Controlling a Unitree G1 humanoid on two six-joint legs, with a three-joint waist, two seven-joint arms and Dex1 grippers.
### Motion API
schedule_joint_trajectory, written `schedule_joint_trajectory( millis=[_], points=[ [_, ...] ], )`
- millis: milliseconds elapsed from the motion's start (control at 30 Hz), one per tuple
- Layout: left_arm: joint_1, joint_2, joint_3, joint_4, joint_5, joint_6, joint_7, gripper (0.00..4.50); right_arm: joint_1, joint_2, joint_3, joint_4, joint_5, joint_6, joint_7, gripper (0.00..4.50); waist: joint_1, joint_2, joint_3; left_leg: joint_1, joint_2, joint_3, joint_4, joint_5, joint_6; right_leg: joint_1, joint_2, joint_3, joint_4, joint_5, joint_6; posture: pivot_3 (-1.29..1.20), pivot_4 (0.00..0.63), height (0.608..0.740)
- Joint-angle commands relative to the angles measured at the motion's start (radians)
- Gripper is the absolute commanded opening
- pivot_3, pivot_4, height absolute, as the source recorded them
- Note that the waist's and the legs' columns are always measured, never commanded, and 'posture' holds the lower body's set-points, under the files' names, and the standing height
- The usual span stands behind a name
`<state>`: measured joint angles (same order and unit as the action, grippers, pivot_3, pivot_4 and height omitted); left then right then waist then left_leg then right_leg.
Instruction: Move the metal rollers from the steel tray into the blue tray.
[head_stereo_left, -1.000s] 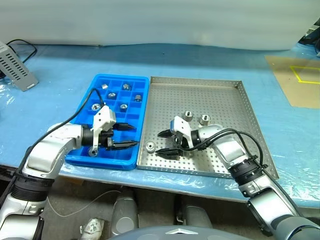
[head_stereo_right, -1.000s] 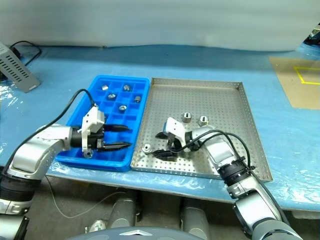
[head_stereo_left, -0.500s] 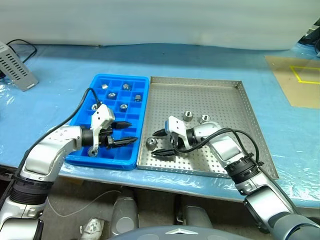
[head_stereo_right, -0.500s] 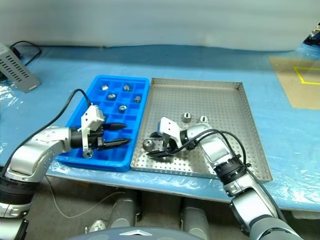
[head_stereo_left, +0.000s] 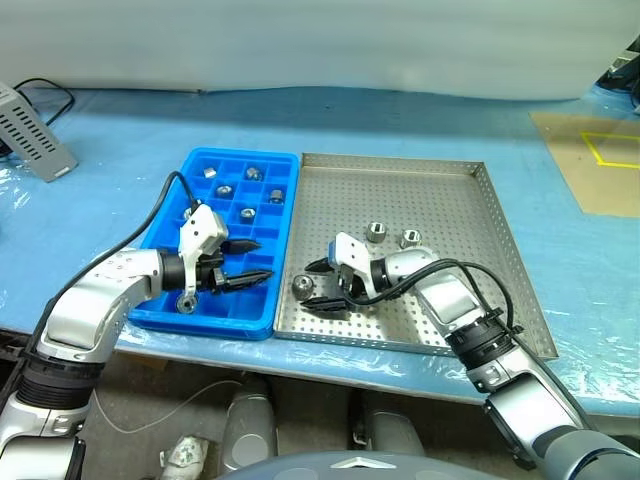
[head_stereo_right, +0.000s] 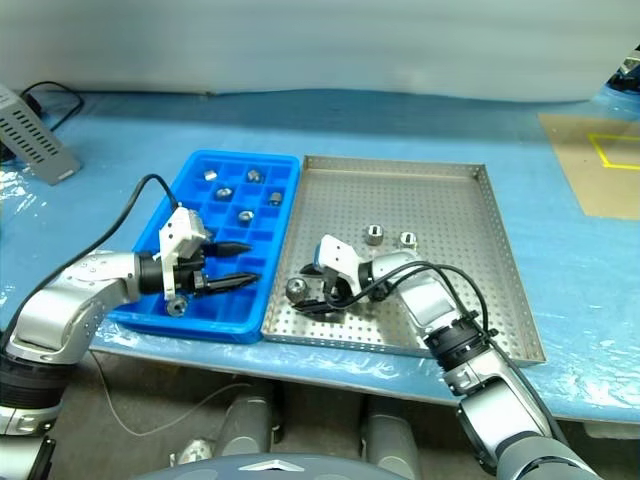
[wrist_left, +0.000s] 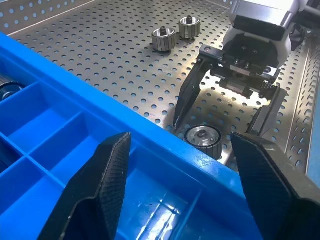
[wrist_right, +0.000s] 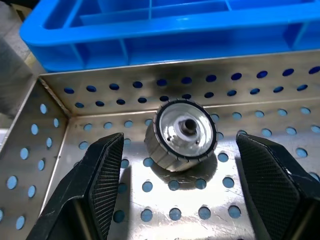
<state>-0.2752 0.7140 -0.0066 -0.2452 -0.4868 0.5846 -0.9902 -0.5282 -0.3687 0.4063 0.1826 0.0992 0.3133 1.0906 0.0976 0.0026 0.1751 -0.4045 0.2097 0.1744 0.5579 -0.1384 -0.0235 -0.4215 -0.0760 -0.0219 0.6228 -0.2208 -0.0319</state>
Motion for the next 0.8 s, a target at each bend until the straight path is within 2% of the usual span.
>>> schedule_joint_trajectory(
  millis=[33, 133, 233, 300, 600, 700, 800],
  points=[
    [-0.014, 0.007, 0.009, -0.027, -0.007, 0.003, 0.003, 3.38, 0.021, -0.002, -0.014, -0.029, 0.011, -0.011, 0.002, 3.11, 0.000, 0.000, 0.000, 0.000, 0.000, 0.000, 0.000, 0.000, 0.000, 0.000, 0.000, 0.000, 0.000, 0.000, 0.000, 0.10, 0.150, 0.740],
    [-0.014, 0.007, 0.010, -0.023, -0.006, 0.003, 0.003, 3.38, 0.035, -0.005, -0.018, -0.046, 0.004, -0.008, -0.016, 2.16, 0.000, 0.000, 0.000, 0.000, 0.000, 0.000, 0.000, 0.000, 0.000, 0.000, 0.000, 0.000, 0.000, 0.000, 0.000, 0.10, 0.150, 0.740],
    [-0.010, 0.007, 0.012, -0.017, -0.003, -0.001, 0.003, 3.38, 0.047, -0.015, -0.021, -0.068, 0.009, -0.006, -0.015, 2.16, 0.000, 0.000, 0.000, 0.000, 0.000, 0.000, 0.000, 0.000, 0.000, 0.000, 0.000, 0.000, 0.000, 0.000, 0.000, 0.10, 0.150, 0.740],
    [-0.005, 0.008, 0.014, -0.018, -0.003, -0.003, 0.003, 3.38, 0.041, 0.002, -0.012, -0.036, 0.005, -0.021, -0.022, 1.84, 0.000, 0.000, 0.000, 0.000, 0.000, 0.000, 0.000, 0.000, 0.000, 0.000, 0.000, 0.000, 0.000, 0.000, 0.000, 0.10, 0.150, 0.740],
    [0.011, 0.008, 0.008, -0.005, 0.016, -0.020, 0.003, 3.38, 0.036, 0.010, -0.010, 0.052, -0.013, -0.099, -0.006, 1.84, 0.000, 0.000, 0.000, 0.000, 0.000, 0.000, 0.000, 0.000, 0.000, 0.000, 0.000, 0.000, 0.000, 0.000, 0.000, 0.10, 0.150, 0.740],
    [0.012, 0.008, 0.010, -0.002, 0.018, -0.020, 0.001, 3.38, 0.019, -0.003, -0.018, 0.084, -0.009, -0.130, 0.022, 2.44, 0.000, 0.000, 0.000, 0.000, 0.000, 0.000, 0.000, 0.000, 0.000, 0.000, 0.000, 0.000, 0.000, 0.000, 0.000, 0.10, 0.150, 0.740],
    [0.015, 0.009, 0.012, 0.000, 0.021, -0.021, -0.002, 3.38, 0.012, -0.003, -0.011, 0.118, -0.039, -0.142, -0.006, 3.40, 0.000, 0.000, 0.000, 0.001, 0.000, 0.000, 0.001, 0.000, 0.000, 0.001, 0.000, 0.000, 0.000, 0.000, 0.000, 0.10, 0.150, 0.740]
  ],
)
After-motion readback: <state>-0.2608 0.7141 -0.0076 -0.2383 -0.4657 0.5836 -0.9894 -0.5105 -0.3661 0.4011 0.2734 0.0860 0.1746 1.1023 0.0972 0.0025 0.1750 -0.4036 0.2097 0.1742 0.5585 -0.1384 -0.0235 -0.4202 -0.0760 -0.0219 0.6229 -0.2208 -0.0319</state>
